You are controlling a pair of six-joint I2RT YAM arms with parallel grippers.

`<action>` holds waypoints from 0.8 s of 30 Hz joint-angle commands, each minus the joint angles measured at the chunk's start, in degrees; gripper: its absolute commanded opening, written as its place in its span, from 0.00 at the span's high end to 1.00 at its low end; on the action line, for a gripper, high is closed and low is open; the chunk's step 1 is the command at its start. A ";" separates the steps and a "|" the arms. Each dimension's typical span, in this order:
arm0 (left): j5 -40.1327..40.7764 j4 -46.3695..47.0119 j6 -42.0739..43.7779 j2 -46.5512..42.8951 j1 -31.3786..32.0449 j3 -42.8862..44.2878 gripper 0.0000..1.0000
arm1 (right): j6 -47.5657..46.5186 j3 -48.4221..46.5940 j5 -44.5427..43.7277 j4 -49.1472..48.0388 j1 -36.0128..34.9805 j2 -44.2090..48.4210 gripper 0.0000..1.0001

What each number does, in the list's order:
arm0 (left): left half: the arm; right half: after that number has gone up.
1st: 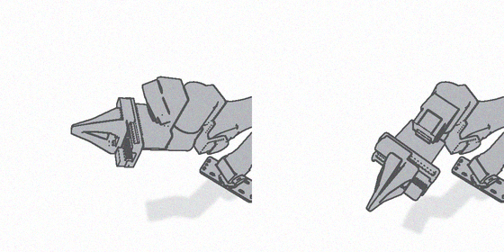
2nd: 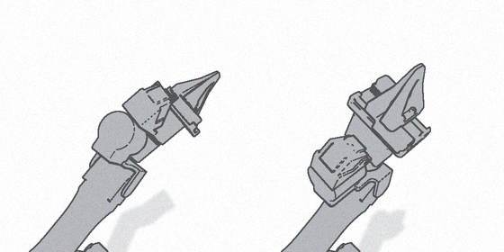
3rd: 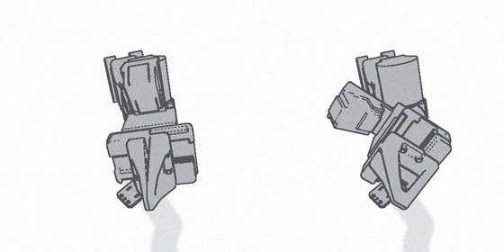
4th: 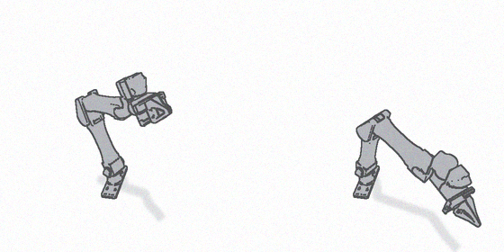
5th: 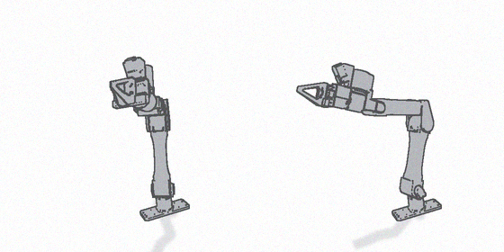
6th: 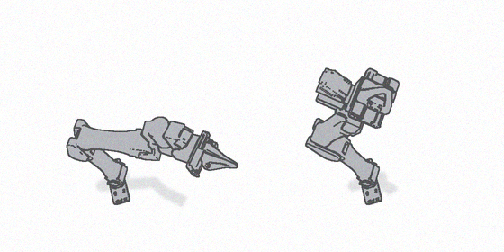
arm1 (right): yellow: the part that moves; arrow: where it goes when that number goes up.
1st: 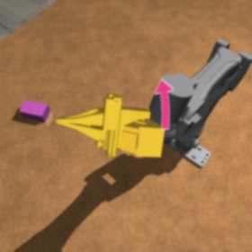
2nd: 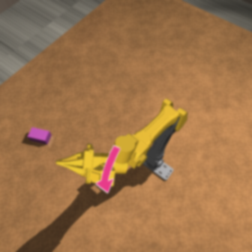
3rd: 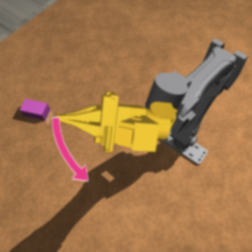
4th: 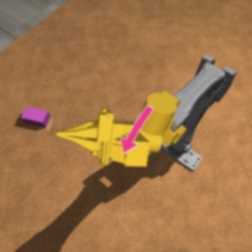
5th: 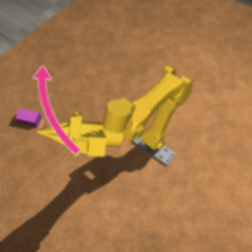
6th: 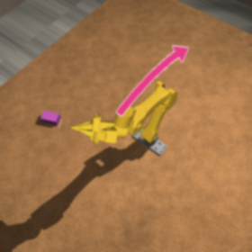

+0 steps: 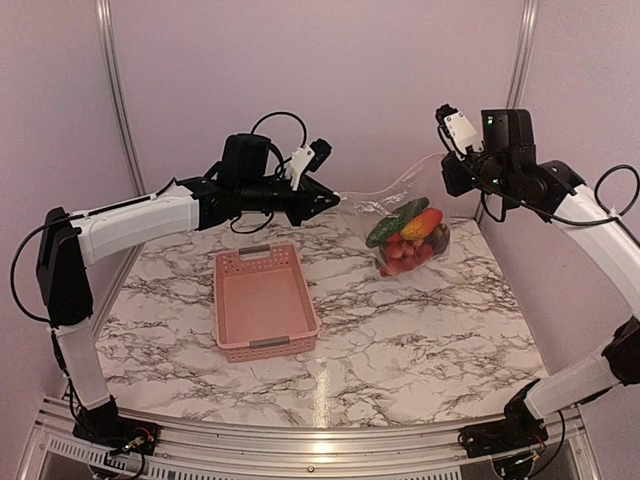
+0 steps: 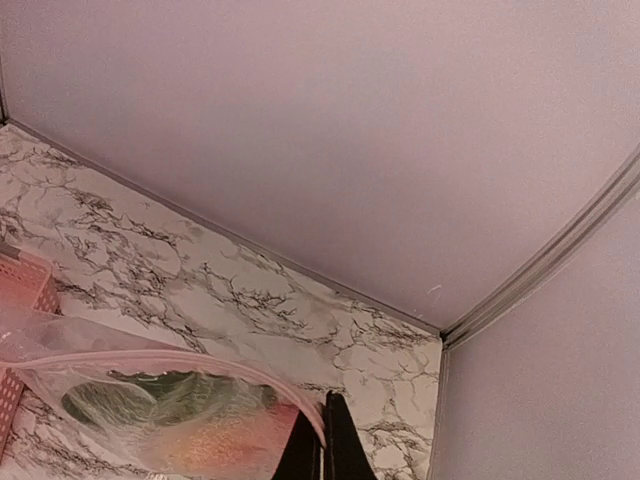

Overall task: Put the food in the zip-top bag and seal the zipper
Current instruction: Place the zipper food storage bag at the center of the board, then reset both arms

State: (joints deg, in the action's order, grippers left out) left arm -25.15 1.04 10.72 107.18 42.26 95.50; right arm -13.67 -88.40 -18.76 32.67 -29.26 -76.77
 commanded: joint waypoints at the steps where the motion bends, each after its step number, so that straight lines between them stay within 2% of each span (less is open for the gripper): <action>1: -0.83 0.89 -0.60 0.19 0.09 -1.13 0.85 | 3.81 5.69 0.79 -5.97 0.17 4.73 1.00; 3: -2.12 1.48 -1.11 -0.56 0.18 -5.34 0.83 | 6.48 11.37 2.89 -5.83 0.19 8.47 1.00; 5: -1.59 2.26 -1.87 -2.20 0.40 -8.96 0.79 | 7.48 16.83 8.66 -4.70 0.19 12.46 0.99; 8: 0.07 1.09 -2.61 -5.04 1.96 -12.33 0.66 | 4.55 25.00 21.00 -2.73 0.10 20.32 0.81; 12: 5.48 -0.04 -0.32 -11.72 4.67 -17.38 0.50 | 7.39 27.59 25.49 -1.68 0.21 26.49 0.51; 13: 7.47 0.20 -0.40 -13.42 5.05 -18.71 0.46 | 8.22 27.20 25.77 -2.04 0.22 26.56 0.47; 17: 21.72 -0.78 -6.08 -19.36 5.21 -21.76 0.19 | 11.15 22.16 21.39 -0.48 0.09 20.28 0.27; 18: 25.63 -0.92 -7.24 -20.50 5.09 -22.17 0.08 | 12.12 20.30 19.58 0.15 0.10 17.79 0.23; 19: 29.62 -2.84 -8.00 -21.52 5.00 -22.42 0.02 | 12.88 18.36 16.02 0.61 0.09 15.20 0.16; 21: 37.53 -5.70 -9.80 -22.88 4.43 -21.70 0.01 | 13.31 14.48 13.05 0.50 0.11 10.80 0.05; 24: 47.56 -10.62 -14.50 -24.33 2.52 -19.34 0.01 | 17.22 10.10 5.51 -2.21 -0.05 6.55 0.01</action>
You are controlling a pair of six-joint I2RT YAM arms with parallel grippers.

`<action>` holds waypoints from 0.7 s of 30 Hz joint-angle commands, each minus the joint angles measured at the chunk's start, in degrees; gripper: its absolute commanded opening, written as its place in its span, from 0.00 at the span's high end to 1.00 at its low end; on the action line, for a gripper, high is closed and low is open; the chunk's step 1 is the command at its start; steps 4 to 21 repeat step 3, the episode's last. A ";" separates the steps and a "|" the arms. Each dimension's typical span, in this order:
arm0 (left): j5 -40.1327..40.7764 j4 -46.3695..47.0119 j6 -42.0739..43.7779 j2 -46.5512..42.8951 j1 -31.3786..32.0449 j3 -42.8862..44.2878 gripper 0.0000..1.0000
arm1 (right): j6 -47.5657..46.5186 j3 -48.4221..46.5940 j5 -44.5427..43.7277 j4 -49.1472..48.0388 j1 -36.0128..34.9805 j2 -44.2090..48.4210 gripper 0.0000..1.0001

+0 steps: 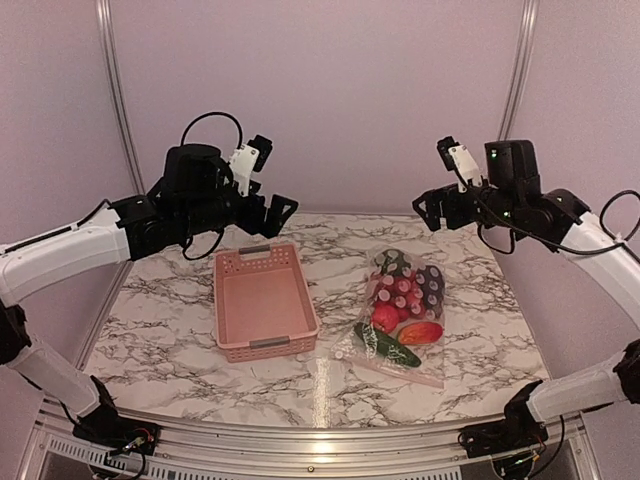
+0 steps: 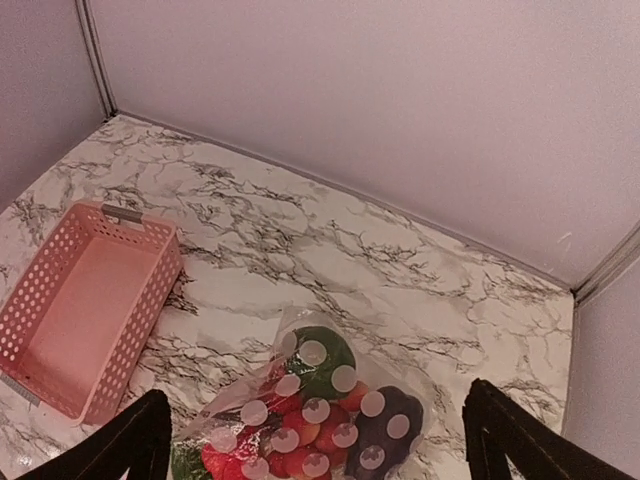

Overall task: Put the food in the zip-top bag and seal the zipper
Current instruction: Reset both arms

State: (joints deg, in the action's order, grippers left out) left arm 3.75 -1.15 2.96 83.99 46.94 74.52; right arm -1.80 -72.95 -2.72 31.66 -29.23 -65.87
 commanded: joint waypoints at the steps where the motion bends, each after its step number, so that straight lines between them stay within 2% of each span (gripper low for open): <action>1: 21.69 -9.43 -8.81 -1.75 -2.79 1.95 0.01 | 6.31 -6.51 -13.18 -2.08 -0.18 -5.12 0.02; 3: 24.12 -10.22 -11.95 -3.80 -4.09 1.67 0.01 | 6.88 -7.47 -17.36 -4.18 -0.27 -5.71 0.01; 21: 24.12 -10.22 -11.95 -3.80 -4.09 1.67 0.01 | 6.88 -7.47 -17.36 -4.18 -0.27 -5.71 0.01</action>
